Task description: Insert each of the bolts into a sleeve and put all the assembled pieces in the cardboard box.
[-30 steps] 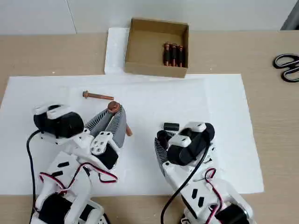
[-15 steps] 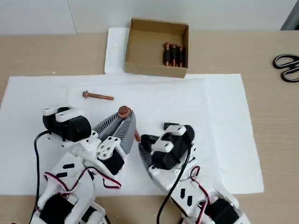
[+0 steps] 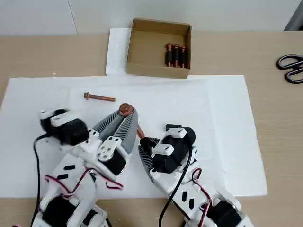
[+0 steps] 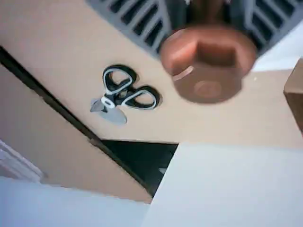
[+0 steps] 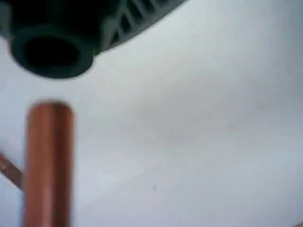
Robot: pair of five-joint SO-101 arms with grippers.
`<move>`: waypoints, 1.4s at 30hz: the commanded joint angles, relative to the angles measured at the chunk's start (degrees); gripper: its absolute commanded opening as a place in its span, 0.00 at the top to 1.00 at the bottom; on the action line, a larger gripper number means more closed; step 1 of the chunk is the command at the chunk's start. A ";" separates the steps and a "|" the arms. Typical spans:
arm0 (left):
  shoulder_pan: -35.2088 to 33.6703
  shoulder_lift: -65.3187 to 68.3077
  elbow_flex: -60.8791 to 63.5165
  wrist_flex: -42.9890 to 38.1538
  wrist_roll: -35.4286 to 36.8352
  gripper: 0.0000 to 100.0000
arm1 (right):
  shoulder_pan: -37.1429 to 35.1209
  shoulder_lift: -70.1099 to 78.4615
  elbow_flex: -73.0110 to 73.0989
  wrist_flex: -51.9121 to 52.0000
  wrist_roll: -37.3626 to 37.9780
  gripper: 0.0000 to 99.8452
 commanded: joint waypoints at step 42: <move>-0.44 -0.35 -1.89 3.16 -2.29 0.99 | -0.13 -0.40 -2.37 -1.54 1.85 1.00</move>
